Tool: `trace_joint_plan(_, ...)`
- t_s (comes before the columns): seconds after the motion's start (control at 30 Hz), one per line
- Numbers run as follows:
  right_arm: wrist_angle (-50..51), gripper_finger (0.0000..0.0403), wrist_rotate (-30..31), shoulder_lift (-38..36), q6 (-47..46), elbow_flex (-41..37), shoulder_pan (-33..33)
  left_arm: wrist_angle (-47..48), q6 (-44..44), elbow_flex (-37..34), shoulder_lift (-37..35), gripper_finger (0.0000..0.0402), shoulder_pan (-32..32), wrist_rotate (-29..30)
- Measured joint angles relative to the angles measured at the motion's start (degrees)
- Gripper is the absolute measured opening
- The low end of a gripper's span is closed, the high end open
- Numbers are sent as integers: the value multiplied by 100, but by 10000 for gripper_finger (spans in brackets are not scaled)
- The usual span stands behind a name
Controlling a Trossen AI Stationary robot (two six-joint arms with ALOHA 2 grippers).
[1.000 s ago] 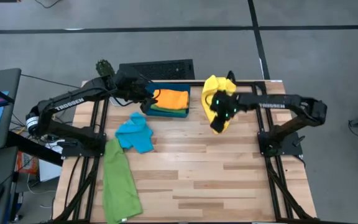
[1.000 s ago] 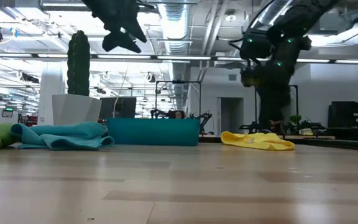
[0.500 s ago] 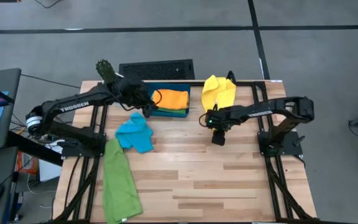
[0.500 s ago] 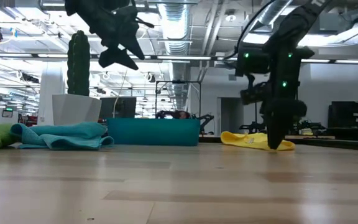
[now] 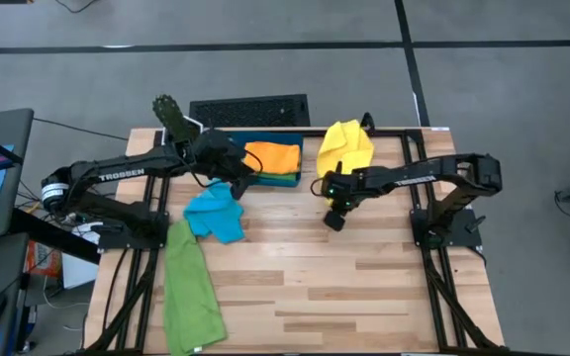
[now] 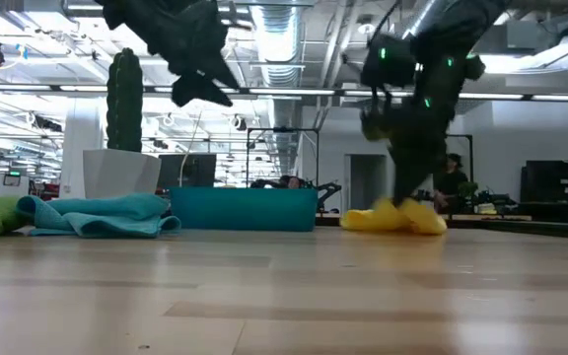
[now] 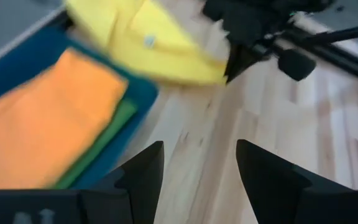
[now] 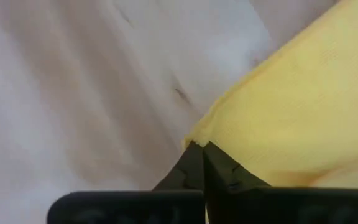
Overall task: Fold microfiber towels
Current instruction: Fold the yellow towel
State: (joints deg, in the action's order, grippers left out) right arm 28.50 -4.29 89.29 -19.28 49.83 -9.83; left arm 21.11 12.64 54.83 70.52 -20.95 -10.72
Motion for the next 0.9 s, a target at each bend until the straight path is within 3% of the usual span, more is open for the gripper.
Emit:
trace_joint_plan(0.23, -923, 6, -185, -374, -1162, 193, 397, -1323, -535, 14, 344, 195, 543, -53)
trace_joint_plan(0.57, -1196, 10, -57, -263, -2111, 466, 1079, -2660, -1292, 0, 1714, 195, 1288, -159)
trace_joint_plan(0.77, -1575, 13, 82, -280, -2255, 480, 1362, -3274, -1601, 1, 2249, 195, 1614, -334)
trace_joint_plan(0.9, -1573, 11, 113, -273, -2089, 480, 1408, -3640, -1757, 4, 2244, 195, 1871, 148)
